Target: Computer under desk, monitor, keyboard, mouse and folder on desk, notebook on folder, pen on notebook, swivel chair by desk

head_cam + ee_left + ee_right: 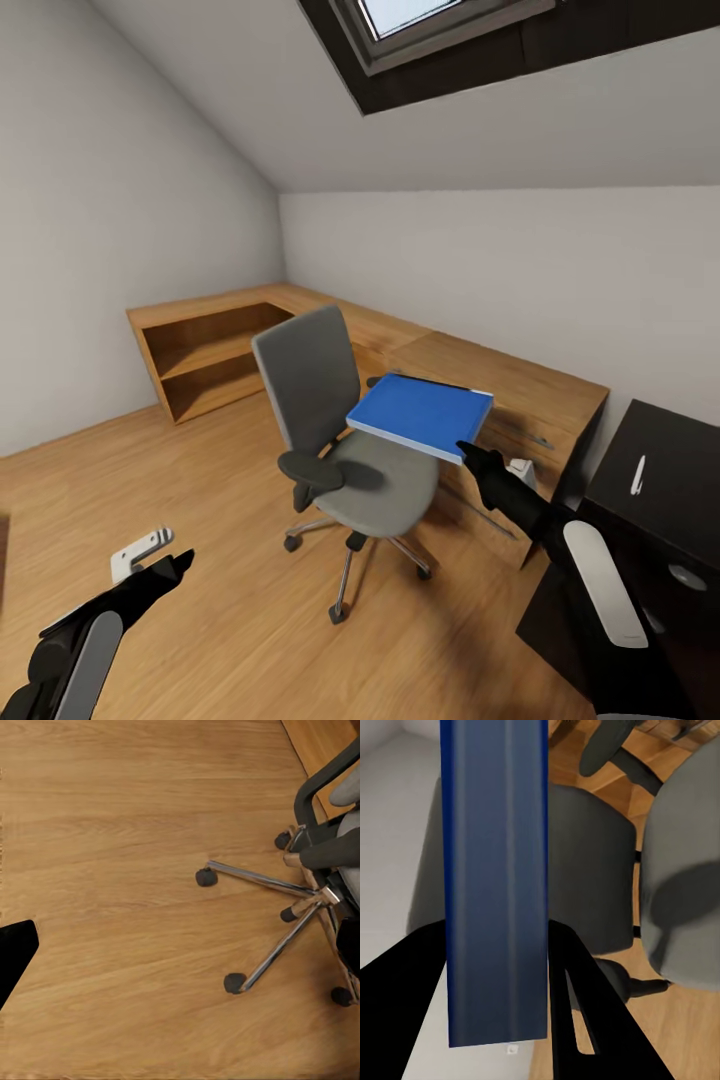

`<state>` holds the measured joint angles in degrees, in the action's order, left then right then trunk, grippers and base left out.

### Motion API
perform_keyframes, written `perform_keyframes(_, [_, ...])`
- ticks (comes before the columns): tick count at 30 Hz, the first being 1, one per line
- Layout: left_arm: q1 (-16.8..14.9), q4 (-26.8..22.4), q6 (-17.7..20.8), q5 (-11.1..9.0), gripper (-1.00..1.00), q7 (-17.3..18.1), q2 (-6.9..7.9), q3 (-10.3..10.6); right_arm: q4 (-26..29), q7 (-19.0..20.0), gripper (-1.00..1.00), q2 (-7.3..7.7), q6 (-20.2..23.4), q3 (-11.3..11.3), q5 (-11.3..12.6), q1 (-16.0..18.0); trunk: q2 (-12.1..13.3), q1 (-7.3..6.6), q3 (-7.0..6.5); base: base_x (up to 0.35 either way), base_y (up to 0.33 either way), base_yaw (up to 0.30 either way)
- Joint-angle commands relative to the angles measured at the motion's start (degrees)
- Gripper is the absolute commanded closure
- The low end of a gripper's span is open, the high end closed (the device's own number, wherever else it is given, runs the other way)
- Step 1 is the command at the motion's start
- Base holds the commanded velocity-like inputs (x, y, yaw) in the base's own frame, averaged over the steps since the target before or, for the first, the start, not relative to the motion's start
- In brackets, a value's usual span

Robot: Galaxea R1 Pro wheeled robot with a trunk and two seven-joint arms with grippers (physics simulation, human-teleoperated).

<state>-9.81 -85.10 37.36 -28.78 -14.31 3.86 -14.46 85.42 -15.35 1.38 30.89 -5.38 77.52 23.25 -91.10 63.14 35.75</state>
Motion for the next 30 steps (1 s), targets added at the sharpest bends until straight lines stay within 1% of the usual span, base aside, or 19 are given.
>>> perform_keyframes(1, [-0.06,1.21,0.25,-0.63,-1.00,-0.46,0.06,-0.01,0.05,-0.56,1.00,-0.01,0.16,-0.07,0.56,0.02,0.38,-0.23,-0.13,0.000,0.000,0.000])
perform_keyframes(2, [-0.06,2.11,0.25,-0.60,-1.00,-0.44,0.09,-0.02,0.05,-0.54,1.00,-0.02,0.16,-0.07,0.55,0.03,0.79,-0.45,-0.31,0.000,0.000,0.000])
perform_keyframes(4, [-0.04,5.95,0.15,-0.43,-1.00,-0.40,0.20,-0.03,-0.02,-0.50,1.00,-0.04,0.15,-0.11,0.54,0.04,1.59,-0.89,-0.67,0.000,0.000,0.000])
perform_keyframes(5, [-0.04,6.78,0.12,-0.41,-1.00,-0.41,0.21,-0.03,-0.03,-0.48,1.00,-0.04,0.14,-0.12,0.54,0.02,1.99,-1.11,-0.84,0.000,0.000,0.000])
perform_keyframes(8, [-0.03,12.20,-0.13,-0.18,-1.00,-0.36,0.20,-0.04,-0.06,-0.31,1.00,-0.05,0.07,-0.50,0.57,0.02,3.19,-1.77,-1.38,0.000,0.000,0.000])
perform_keyframes(9, [-0.03,14.00,-0.20,0.29,-1.00,-0.31,0.20,-0.04,-0.06,-0.27,1.00,-0.07,0.06,-1.01,0.59,0.03,3.59,-1.99,-1.56,0.000,0.000,0.000])
perform_keyframes(10, [-0.03,17.09,-0.47,2.20,-1.00,-0.20,0.10,0.01,-0.07,-0.24,1.00,-0.16,0.06,-2.30,0.60,0.04,3.99,-2.21,-1.74,0.000,0.000,0.000])
perform_keyframes(11, [-0.03,18.79,-1.09,3.48,-1.00,-0.16,0.07,0.02,-0.07,-0.26,1.00,-0.19,0.05,-2.73,0.61,0.02,4.39,-2.43,-1.92,0.000,0.000,0.000])
perform_keyframes(13, [-0.04,22.45,-4.35,6.10,-1.00,-0.07,0.03,0.04,-0.03,-0.28,1.00,-0.21,0.05,-3.18,0.61,0.03,5.20,-2.86,-2.28,0.000,0.000,0.000])
perform_keyframes(14, [-0.04,23.34,-5.48,6.68,-1.00,-0.04,0.03,0.04,-0.02,-0.28,1.00,-0.22,0.05,-3.24,0.61,0.03,5.60,-3.08,-2.46,0.000,0.000,0.000])
perform_keyframes(15, [-0.04,25.14,-7.97,7.63,-1.00,0.02,-0.01,0.04,-0.01,-0.29,1.00,-0.22,0.05,-3.33,0.61,0.02,6.00,-3.30,-2.64,0.000,0.000,0.000])
perform_keyframes(17, [-0.03,29.12,-13.24,8.74,-1.00,0.10,-0.05,0.06,0.02,-0.29,1.00,-0.23,0.06,-3.43,0.61,0.03,6.80,-3.74,-3.00,0.000,0.000,0.000])
perform_keyframes(19, [-0.03,39.09,-22.00,9.98,-1.00,0.21,0.13,0.22,0.05,-0.30,1.00,-0.23,0.07,-3.48,0.61,0.03,7.60,-4.18,-3.36,0.000,0.000,0.000])
perform_keyframes(20, [-0.03,39.90,-22.94,10.30,-1.00,0.26,0.14,0.26,0.04,-0.30,1.00,-0.25,0.07,-3.49,0.61,0.03,8.00,-4.40,-3.54,0.000,0.000,0.000])
perform_keyframes(22, [-0.03,42.51,-26.95,11.88,-1.00,0.50,0.12,0.34,0.02,-0.30,1.00,-0.29,0.06,-3.49,0.61,0.02,8.81,-4.84,-3.90,0.000,0.000,0.000])
perform_keyframes(23, [-0.03,46.20,-33.87,14.06,-1.00,0.95,0.05,0.39,0.01,-0.30,1.00,-0.31,0.13,-3.49,0.61,0.01,9.21,-5.06,-4.08,0.000,0.000,0.000])
perform_keyframes(26, [-0.03,46.68,-34.78,14.34,-1.00,1.04,0.01,0.40,0.01,-0.30,1.00,-0.32,0.14,-3.49,0.61,0.01,10.41,-5.72,-4.61,0.000,0.000,0.000])
perform_keyframes(30, [-0.04,46.81,-34.75,14.36,-1.00,0.99,-0.03,0.51,0.01,-0.30,1.00,-0.29,0.14,-3.49,0.61,0.01,12.02,-6.60,-5.33,0.000,0.000,0.000])
